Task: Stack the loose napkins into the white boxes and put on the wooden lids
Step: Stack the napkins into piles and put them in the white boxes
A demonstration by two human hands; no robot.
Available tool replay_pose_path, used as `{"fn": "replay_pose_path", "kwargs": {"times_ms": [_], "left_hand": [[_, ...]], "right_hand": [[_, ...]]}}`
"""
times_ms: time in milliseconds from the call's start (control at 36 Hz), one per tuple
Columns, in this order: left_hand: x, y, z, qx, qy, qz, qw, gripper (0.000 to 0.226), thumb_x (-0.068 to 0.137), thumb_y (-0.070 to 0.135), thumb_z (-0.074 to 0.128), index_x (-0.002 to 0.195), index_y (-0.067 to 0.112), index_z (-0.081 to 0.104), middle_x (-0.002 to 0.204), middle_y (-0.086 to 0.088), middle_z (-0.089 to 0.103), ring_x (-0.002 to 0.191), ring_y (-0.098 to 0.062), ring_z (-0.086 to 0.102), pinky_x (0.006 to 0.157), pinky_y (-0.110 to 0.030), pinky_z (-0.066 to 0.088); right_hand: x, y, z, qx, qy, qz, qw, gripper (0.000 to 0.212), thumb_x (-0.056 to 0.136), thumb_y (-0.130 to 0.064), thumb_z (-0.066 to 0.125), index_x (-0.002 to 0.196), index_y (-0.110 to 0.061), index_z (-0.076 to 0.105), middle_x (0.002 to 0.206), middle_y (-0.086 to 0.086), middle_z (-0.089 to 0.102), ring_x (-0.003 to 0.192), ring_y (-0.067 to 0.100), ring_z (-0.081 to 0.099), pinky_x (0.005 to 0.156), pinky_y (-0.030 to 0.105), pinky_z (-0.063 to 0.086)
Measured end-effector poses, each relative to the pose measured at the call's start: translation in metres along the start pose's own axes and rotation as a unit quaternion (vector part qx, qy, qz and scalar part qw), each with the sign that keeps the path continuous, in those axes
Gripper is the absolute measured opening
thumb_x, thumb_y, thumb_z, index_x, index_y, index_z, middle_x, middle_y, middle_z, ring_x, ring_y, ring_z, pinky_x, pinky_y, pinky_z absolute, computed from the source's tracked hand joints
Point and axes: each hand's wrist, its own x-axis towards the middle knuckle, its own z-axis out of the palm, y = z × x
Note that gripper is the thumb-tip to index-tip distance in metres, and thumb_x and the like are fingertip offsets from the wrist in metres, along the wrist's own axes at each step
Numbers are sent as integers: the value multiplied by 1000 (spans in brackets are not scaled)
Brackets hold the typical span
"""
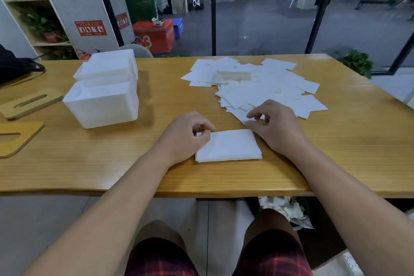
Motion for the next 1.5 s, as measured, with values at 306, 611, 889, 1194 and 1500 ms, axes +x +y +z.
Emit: {"fn": "replay_pose_path", "kwargs": {"times_ms": [306,611,889,1194,1500], "left_hand": [[2,-3,1,5,-18,13,1000,23,105,25,66,97,40,80,104,18,69,93,-3,61,81,-21,43],[12,-7,4,-33,76,4,997,30,101,33,75,131,41,71,112,16,66,105,-7,63,84,-22,47],[14,-3,2,40,115,37,992,56,97,28,81,148,42,62,142,19,44,137,-6,48,106,-19,43],[7,4,-1,-10,181,78,980,13,109,24,67,110,24,79,107,15,73,108,-11,67,92,-24,52],[3,19,-2,-102,206,95,969,14,109,23,69,121,23,74,72,11,52,66,-15,49,63,-30,43]], "right_hand": [[12,-1,3,-2,-47,42,998,2,96,-31,81,95,-30,81,99,-16,66,89,2,61,76,24,45],[1,-10,-6,74,26,26,997,13,108,-22,64,102,-30,73,66,-17,69,60,10,65,66,33,54],[-20,-26,-21,218,-11,-87,972,12,105,-7,68,109,-15,75,111,-4,79,106,19,76,96,42,60],[-17,-16,-12,194,27,-56,979,11,96,-15,81,104,-22,78,97,-4,77,89,20,71,85,51,58],[-17,-23,-26,329,6,9,944,6,102,-9,72,97,-9,70,63,7,55,57,31,40,58,41,37]]}}
